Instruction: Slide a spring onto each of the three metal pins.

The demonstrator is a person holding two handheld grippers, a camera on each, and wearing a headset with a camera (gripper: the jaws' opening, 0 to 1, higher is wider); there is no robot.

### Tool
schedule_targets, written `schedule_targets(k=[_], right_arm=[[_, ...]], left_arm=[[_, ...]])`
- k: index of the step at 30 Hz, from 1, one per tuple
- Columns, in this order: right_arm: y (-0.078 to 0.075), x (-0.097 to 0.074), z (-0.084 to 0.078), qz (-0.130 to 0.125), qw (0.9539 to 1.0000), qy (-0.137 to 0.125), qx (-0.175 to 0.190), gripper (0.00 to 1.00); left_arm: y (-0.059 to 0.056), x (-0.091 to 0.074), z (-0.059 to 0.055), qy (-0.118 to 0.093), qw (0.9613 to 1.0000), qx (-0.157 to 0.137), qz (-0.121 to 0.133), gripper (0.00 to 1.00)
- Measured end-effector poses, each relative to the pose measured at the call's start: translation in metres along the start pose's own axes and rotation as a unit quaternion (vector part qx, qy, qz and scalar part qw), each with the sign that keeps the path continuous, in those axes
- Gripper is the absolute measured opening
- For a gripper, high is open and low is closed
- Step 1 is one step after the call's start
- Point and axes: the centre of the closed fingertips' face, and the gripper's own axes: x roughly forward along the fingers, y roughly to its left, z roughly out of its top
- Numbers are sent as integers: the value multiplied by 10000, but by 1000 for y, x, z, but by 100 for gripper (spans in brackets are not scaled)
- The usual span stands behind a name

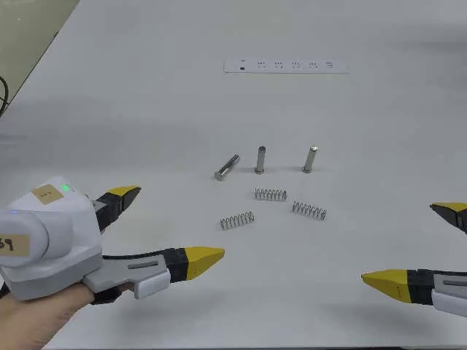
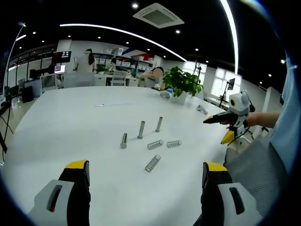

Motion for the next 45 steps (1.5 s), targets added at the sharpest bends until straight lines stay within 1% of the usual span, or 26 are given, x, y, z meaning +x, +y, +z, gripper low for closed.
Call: schedule_targets(k=[3,6,11,16,19,23,32,38,45], right_arm=[[1,1,0,16,10000,8,-19,100],[2,2,2,32,10000,6,-30,100],[1,1,4,44,10000,-17,-37,100],[1,1,3,18,10000,-19,-31,100],[1,0,4,1,9999,-93,68,100],[1,0,2,-27,10000,-70,34,100],[0,-1,5,-37,9999,-103,34,100],[1,-2,3,-31,9999,-89,33,100],[-1,-5,2,-52,9999,-108,63,100]], left_arm=[[-1,-1,-3,68,10000,72,9,97],[-2,-1,0,20,10000,40,4,97],[-1,-2,1,1,10000,37,21,96],[0,-2,1,7,10000,42,35,97],[0,-2,1,11,10000,64,37,98],[1,-2,2,-28,10000,51,47,98],[1,-2,2,-12,10000,66,67,98],[2,-2,2,-14,9999,75,75,98],[2,-2,0,29,9999,93,76,98]])
